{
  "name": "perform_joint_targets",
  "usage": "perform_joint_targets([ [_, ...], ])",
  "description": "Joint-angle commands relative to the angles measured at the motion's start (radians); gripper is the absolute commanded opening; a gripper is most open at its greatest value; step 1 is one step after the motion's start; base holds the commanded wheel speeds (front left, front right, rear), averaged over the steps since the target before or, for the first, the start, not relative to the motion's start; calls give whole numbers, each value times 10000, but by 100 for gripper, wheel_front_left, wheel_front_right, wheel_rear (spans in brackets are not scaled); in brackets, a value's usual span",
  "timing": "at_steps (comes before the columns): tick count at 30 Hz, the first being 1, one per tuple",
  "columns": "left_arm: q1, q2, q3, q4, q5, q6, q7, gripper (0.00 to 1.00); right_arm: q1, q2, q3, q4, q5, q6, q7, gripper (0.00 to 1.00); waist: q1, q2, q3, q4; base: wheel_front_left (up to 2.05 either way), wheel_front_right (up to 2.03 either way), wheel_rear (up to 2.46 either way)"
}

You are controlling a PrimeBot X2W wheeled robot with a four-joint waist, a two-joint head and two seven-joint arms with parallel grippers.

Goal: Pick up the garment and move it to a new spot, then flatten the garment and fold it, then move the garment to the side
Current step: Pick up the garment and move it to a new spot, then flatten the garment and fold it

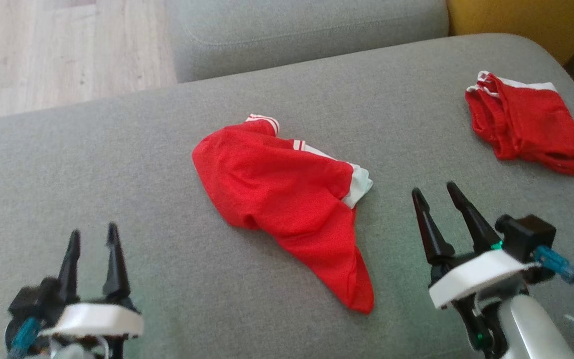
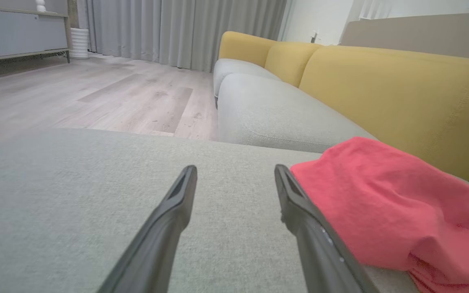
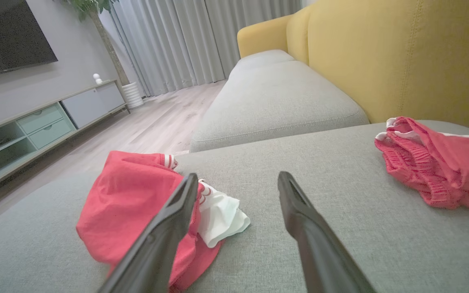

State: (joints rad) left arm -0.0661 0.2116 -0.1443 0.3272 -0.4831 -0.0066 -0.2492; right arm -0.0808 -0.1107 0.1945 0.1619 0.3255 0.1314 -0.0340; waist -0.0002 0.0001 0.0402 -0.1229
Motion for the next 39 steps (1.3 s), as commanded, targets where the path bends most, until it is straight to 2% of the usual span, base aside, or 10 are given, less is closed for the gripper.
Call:
perform_joint_targets([
  [1,-259,236,498,-424,34,111,-106,100,-129,-91,116,-292,2,-7,19,100,2,-1,-78,43,0,0,0],
  [8,357,281,726,-891,-19,425,-73,100,143,-25,-63,-309,-14,-7,109,100,2,-1,-157,87,0,0,0],
  [15,324,288,635,-1155,-16,503,19,100,57,19,-34,-420,-48,-7,143,100,2,-1,6,106,0,0,0],
  [22,70,293,535,-1287,-33,474,80,100,-982,-257,547,-526,468,-7,816,100,2,-1,460,282,0,0,0],
  [27,-371,291,354,-1477,18,370,128,100,-3159,-964,1206,-54,1213,-7,2362,100,2,-1,1275,704,0,0,0],
  [31,-960,237,181,-1597,69,250,131,100,-5055,-1672,2018,872,1737,-7,3572,100,2,-1,2046,1334,0,0,0],
  [34,-1334,145,24,-1683,137,207,118,100,-6168,-2134,2728,1654,2165,-7,4145,100,2,-1,2522,1843,0,0,0],
  [39,-1759,-18,-199,-1549,191,80,70,100,-7218,-2688,4148,2761,2962,-7,4458,100,2,-1,2952,2531,0,0,0],
])
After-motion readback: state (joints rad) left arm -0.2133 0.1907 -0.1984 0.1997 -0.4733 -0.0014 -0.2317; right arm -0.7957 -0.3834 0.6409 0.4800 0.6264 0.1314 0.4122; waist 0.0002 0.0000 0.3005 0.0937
